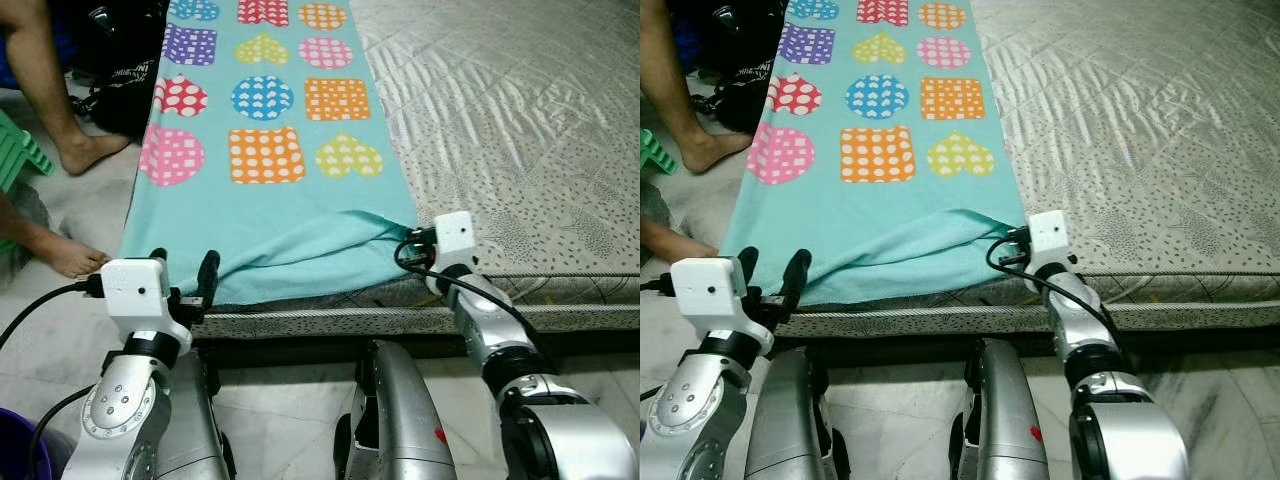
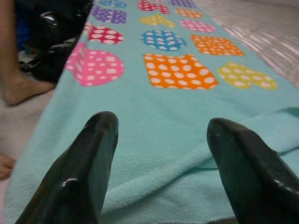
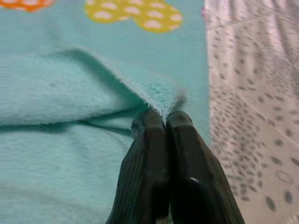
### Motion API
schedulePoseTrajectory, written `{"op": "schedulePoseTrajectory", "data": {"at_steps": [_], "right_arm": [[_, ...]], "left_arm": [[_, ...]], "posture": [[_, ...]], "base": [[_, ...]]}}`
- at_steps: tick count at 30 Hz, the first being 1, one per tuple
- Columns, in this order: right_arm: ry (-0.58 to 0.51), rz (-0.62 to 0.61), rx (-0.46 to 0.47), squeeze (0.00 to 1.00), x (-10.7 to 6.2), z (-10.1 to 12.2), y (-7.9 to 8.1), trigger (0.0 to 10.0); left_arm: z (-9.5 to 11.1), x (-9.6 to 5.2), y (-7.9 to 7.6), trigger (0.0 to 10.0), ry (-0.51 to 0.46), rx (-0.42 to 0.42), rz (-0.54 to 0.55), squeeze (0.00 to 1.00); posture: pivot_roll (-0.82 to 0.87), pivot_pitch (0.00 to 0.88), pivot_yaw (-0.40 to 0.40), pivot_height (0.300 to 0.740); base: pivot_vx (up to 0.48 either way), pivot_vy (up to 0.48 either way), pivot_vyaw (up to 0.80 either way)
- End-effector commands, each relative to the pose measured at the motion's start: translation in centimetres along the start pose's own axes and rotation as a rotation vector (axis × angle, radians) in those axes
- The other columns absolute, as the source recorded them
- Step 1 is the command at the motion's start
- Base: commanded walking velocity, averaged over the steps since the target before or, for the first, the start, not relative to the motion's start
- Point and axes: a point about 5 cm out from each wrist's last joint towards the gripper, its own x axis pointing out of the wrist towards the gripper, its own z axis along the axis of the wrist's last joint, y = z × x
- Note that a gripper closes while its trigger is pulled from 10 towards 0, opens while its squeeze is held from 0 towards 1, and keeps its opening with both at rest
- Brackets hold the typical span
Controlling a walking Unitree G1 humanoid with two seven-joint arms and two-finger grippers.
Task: Clean up the room
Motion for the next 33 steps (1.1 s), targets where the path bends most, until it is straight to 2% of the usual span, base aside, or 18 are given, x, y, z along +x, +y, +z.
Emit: {"op": "schedulePoseTrajectory", "data": {"at_steps": [1,8,18,33], "right_arm": [[0.005,0.004,0.007,0.0,-0.4,-0.3,-0.5,0.0],[0.0,0.017,0.01,0.0,-1.2,-0.7,-1.5,0.0],[0.016,0.03,0.011,0.0,-3.7,-2.0,-4.1,0.0],[0.104,0.137,0.009,0.0,-6.5,-3.9,-5.7,0.0]], "left_arm": [[-0.3,-0.1,0.0,10.0,0.01,0.002,-0.007,0.0],[-0.3,-0.2,0.2,10.0,0.01,0.005,-0.004,0.0],[-0.5,-0.1,0.3,10.0,0.016,0.006,-0.015,0.0],[-0.6,0.2,0.4,10.0,0.015,0.013,-0.022,0.0]], "posture": [[0.16,0.195,-0.092,0.504],[0.15,0.194,-0.091,0.504],[0.14,0.189,-0.074,0.504],[0.13,0.172,-0.072,0.504]], "base": [[0.0,0.0,0.0],[0.0,0.0,0.0],[0.0,0.0,0.0],[0.0,0.0,0.0]]}}
